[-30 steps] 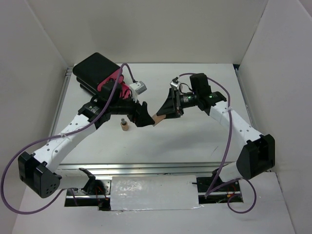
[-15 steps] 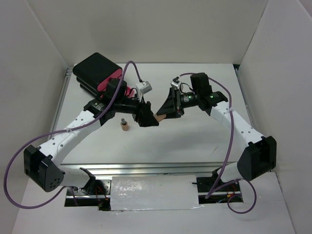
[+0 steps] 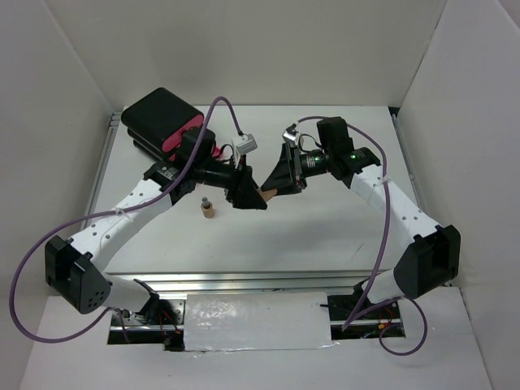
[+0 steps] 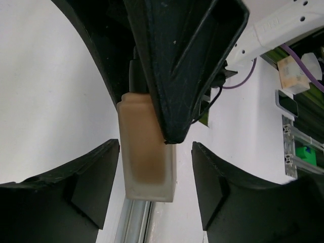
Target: Organize the makeup
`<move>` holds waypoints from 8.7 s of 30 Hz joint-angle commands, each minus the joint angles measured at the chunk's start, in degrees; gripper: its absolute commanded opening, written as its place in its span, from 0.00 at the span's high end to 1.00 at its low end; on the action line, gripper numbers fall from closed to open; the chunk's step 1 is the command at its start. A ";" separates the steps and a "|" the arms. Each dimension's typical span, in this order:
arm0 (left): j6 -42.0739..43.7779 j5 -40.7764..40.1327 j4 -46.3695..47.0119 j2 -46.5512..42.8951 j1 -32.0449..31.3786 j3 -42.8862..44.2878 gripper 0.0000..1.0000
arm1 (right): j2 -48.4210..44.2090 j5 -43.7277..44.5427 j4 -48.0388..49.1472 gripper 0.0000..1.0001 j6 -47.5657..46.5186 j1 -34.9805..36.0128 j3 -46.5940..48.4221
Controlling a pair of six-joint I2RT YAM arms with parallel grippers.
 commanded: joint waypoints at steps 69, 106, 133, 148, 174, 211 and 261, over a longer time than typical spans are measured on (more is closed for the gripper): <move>21.88 -74.75 -1.61 31.53 13.46 18.33 1.00 | -19.68 8.82 18.48 0.00 12.60 -14.46 -15.48; 13.53 -67.64 -3.71 34.72 16.45 20.43 0.33 | -18.37 9.52 17.42 0.00 10.85 -12.00 -13.20; -32.27 -72.47 -43.44 -4.93 17.15 11.39 0.01 | 21.60 58.56 4.24 0.03 -20.09 27.64 13.41; -22.34 -65.08 -44.33 -9.68 17.33 6.91 0.01 | 47.20 64.98 -3.31 0.35 -19.04 30.89 41.29; -15.93 -61.92 -35.64 -12.49 17.50 -0.47 0.01 | 38.95 67.19 -4.82 1.00 -15.79 32.21 33.40; 5.97 4.00 -11.90 -4.76 13.20 -0.83 0.08 | 13.98 -0.14 1.16 1.00 -6.91 6.64 15.80; 19.76 -77.12 2.52 27.67 11.44 8.57 1.00 | -18.01 17.61 16.63 0.00 11.90 -10.86 -19.79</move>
